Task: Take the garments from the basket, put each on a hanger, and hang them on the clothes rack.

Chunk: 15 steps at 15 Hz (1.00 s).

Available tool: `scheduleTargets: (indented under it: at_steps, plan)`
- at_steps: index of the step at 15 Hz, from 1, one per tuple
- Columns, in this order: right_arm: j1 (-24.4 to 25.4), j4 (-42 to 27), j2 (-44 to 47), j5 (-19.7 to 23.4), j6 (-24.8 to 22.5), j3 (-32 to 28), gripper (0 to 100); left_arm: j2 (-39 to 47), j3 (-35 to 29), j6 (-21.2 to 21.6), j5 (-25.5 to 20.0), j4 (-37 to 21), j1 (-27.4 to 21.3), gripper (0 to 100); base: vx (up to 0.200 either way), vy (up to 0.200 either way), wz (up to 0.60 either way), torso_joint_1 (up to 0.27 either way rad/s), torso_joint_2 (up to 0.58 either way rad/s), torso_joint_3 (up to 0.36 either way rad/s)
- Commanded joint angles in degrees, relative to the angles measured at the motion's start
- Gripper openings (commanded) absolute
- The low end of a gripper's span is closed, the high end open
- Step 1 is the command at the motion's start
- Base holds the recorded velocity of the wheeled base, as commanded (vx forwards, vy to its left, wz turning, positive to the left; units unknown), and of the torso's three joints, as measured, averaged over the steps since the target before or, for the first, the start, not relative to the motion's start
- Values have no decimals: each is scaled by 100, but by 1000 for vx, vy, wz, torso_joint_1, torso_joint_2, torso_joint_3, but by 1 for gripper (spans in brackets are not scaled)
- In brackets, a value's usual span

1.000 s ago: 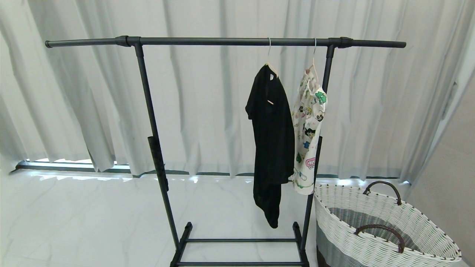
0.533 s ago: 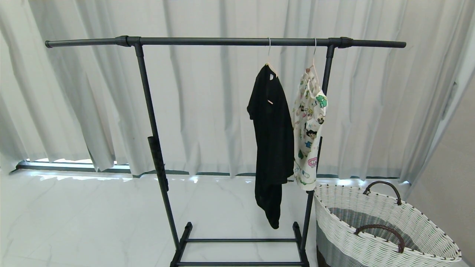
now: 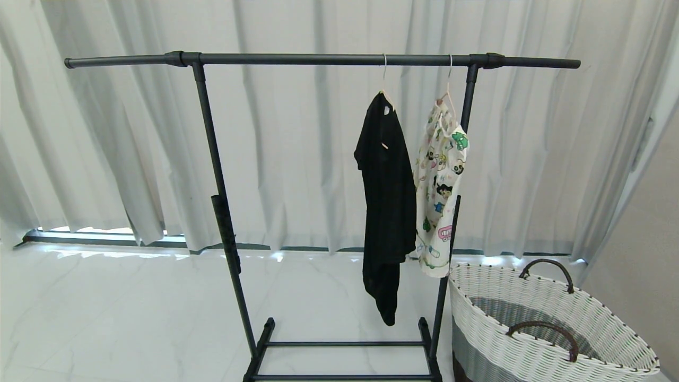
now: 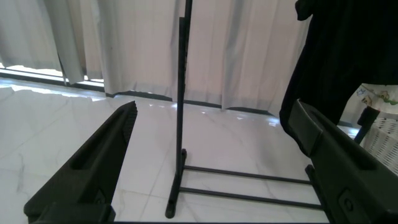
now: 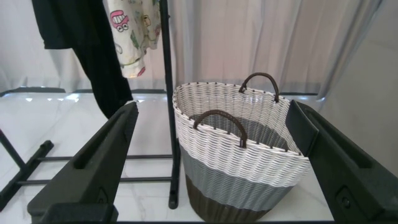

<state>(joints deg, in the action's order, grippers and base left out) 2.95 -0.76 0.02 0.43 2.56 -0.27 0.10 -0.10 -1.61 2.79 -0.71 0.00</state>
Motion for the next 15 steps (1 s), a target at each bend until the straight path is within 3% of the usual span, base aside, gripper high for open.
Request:
scheduleTargets:
  at_steps: [1, 15]
  plan:
    - [4, -4, -2, 1, -1, 0, 100, -1, 1, -6, 2, 0, 0, 100, 0, 0, 0, 0, 0, 0]
    - [4, 5, -2, 1, -1, 0, 100, -1, 1, 3, 2, 0, 0, 100, 0, 0, 0, 0, 0, 0]
